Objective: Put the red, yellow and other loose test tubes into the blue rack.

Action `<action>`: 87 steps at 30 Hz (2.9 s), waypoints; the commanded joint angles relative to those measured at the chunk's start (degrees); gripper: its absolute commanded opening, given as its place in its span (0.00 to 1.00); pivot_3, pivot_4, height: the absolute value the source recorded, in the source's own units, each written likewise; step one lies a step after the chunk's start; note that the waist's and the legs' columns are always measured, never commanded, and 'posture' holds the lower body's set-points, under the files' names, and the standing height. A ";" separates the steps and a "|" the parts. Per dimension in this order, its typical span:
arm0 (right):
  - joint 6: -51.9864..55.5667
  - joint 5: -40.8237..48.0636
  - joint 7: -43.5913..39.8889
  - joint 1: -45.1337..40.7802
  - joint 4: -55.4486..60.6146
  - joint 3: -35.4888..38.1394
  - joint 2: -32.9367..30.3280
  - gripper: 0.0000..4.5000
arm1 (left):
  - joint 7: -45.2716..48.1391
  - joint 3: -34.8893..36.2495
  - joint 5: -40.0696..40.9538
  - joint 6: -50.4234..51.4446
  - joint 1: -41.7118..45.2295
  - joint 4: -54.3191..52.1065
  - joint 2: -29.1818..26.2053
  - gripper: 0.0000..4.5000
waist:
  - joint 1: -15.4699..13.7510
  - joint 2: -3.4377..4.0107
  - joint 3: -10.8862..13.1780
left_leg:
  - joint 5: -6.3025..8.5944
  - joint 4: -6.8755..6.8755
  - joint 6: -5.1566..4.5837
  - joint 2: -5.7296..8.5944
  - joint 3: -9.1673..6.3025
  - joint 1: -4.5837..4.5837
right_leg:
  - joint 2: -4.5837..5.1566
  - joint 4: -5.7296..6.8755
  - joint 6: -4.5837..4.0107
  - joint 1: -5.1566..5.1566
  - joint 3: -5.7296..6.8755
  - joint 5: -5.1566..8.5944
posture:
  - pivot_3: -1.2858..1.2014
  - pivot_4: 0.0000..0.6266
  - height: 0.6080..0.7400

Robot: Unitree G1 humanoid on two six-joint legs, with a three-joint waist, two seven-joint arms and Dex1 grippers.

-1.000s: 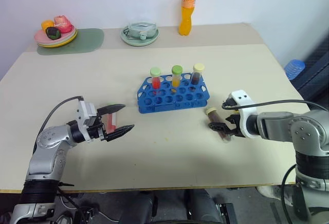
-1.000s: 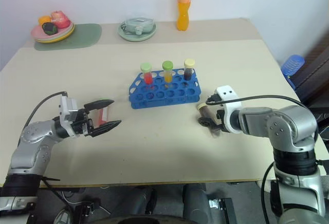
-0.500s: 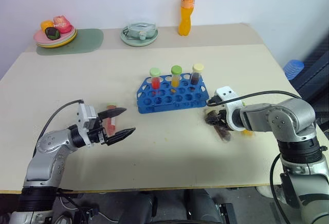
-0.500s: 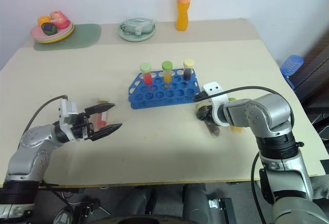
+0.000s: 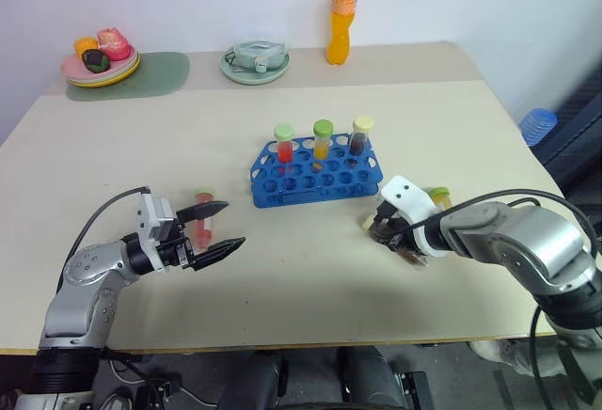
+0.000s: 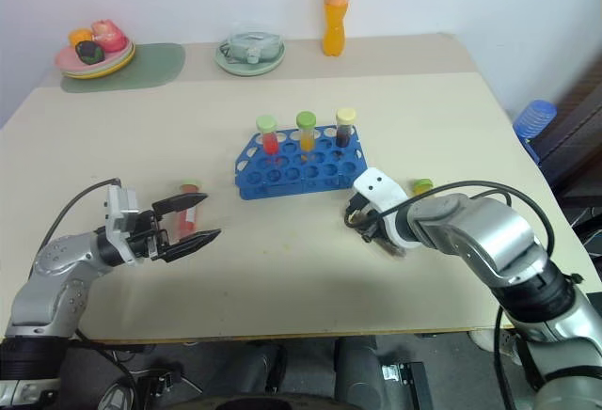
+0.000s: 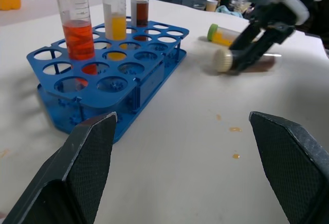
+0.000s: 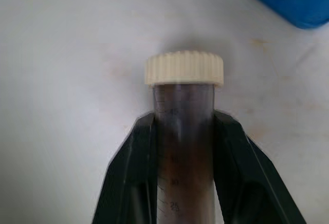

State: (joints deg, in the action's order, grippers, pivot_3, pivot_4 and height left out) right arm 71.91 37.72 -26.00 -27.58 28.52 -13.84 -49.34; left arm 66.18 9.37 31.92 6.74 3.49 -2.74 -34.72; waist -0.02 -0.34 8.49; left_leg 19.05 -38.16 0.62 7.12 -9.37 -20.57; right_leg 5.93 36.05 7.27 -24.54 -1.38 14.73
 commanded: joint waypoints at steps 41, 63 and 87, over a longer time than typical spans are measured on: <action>-99.93 -19.71 -7.88 1.15 -51.07 19.28 44.93 0.20 | -6.82 -2.35 1.13 2.85 8.12 -4.54 7.61 0.94 | 1.04 0.13 0.07 | -0.05 0.04 0.09 0.00 0.00 0.13 | -0.07 0.15 0.00 -0.03 -0.03 0.00 | 0.52 0.24 1.00; -108.94 -20.00 -9.71 -0.26 -63.11 19.83 46.40 0.61 | -7.39 -2.28 1.70 4.81 8.89 -5.59 7.09 0.94 | 1.26 0.14 0.06 | -0.05 0.01 0.10 0.00 -0.01 0.18 | -0.08 0.16 -0.01 0.02 -0.04 0.00 | 0.52 0.24 1.00; -63.56 -25.65 -5.14 17.78 -8.66 18.25 22.57 0.99 | -5.70 -3.87 0.29 0.45 8.43 -1.27 8.99 0.94 | 0.29 0.14 0.05 | -0.04 0.01 0.08 0.04 0.00 0.10 | -0.04 0.09 0.00 0.02 -0.06 0.00 | 0.52 0.24 1.00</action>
State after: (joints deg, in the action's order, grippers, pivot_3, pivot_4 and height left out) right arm 2.96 10.01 -30.80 -10.20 13.84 2.93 -25.22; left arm 59.86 5.31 32.44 8.58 11.56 -3.36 -25.80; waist 0.27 -0.19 8.54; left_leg 19.00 -38.15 0.70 7.16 -9.37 -20.47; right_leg 5.90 36.15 7.27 -24.51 -1.44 14.73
